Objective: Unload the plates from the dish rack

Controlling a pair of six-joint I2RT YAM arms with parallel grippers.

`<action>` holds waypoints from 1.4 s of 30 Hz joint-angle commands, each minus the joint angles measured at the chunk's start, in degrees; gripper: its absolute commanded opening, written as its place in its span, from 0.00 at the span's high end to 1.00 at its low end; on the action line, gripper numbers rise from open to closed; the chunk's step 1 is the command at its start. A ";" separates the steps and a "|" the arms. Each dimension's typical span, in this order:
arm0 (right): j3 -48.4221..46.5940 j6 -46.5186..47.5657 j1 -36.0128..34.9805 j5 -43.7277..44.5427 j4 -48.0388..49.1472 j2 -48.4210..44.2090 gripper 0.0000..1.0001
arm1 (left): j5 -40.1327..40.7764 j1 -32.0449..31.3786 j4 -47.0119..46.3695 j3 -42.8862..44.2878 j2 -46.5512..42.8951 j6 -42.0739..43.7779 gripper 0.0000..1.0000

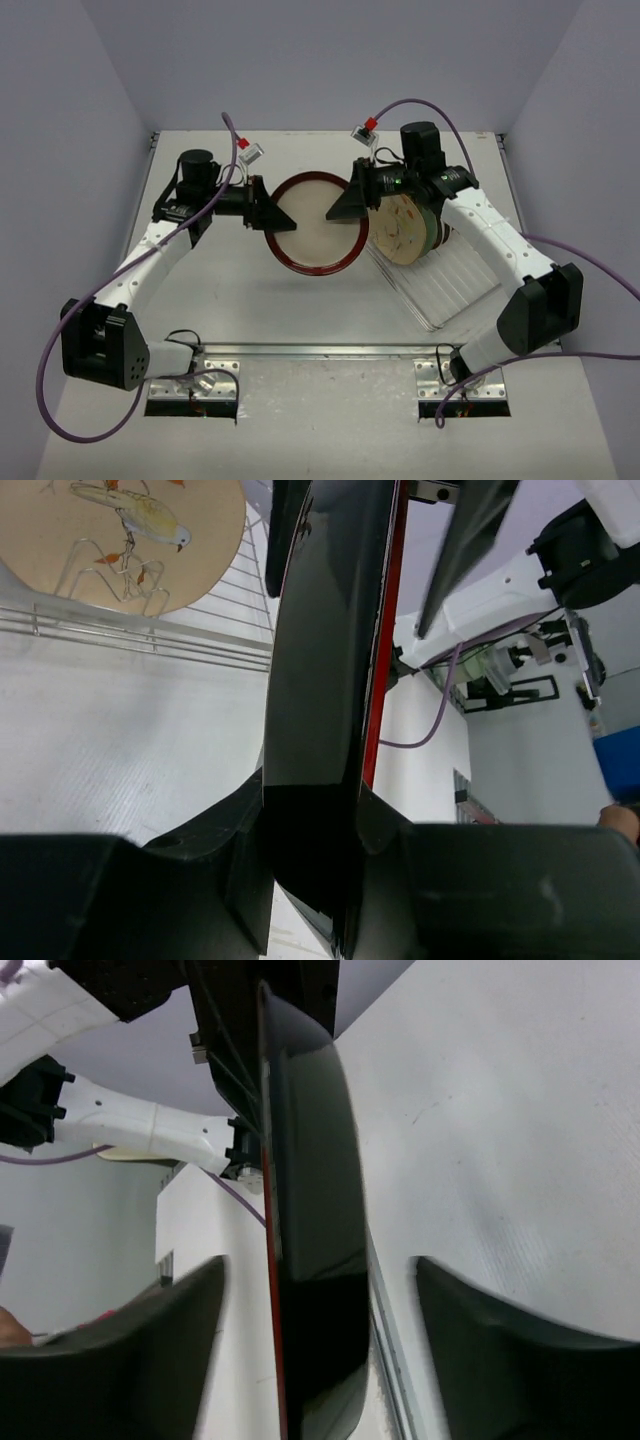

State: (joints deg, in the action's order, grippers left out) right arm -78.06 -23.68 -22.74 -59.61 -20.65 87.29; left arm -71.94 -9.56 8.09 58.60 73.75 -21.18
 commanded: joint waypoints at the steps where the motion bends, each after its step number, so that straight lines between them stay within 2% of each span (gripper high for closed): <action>1: -1.74 -1.34 0.75 3.30 2.41 -2.07 0.08 | -7.06 8.72 -13.32 -1.35 0.62 -9.02 1.00; 4: -1.74 -0.94 2.91 6.99 0.90 -2.81 0.01 | -8.20 16.34 -11.90 -0.35 3.70 -8.28 1.00; 8: -1.68 -1.11 6.72 9.43 -0.35 -3.79 0.01 | -6.95 24.95 -10.54 3.70 9.32 -7.20 1.00; 11: -0.45 -0.88 9.79 9.79 -0.91 -5.06 0.01 | -0.58 30.65 0.80 12.27 18.05 0.56 1.00; 13: 0.42 -0.42 10.91 10.11 -1.22 -5.78 0.01 | 5.11 32.42 7.31 17.95 24.05 5.30 1.00; 20: 2.56 2.23 12.01 11.80 -3.31 -7.83 0.01 | 11.40 34.87 7.97 27.78 40.77 4.84 1.00; 31: 4.40 3.40 12.28 11.91 -4.48 -8.56 0.01 | 15.90 36.52 8.50 36.19 54.21 2.86 1.00; 34: 4.40 3.37 12.28 11.98 -4.67 -8.44 0.01 | 19.99 36.80 10.32 37.21 55.89 4.02 0.90; 36: 4.23 3.47 12.28 12.43 -5.02 -8.27 0.01 | 22.70 36.81 11.88 37.73 56.15 6.52 0.76; 39: 4.06 3.79 12.28 13.52 -5.40 -8.27 0.01 | 28.89 36.80 13.71 37.69 55.89 9.02 0.63; 42: 3.77 4.13 12.28 14.58 -5.94 -8.04 0.01 | 33.71 36.86 13.94 37.29 55.04 10.44 0.58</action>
State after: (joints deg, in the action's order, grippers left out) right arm -73.69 -20.89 -10.63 -46.58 -26.68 80.18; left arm -45.28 26.36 22.31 94.00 129.80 -14.42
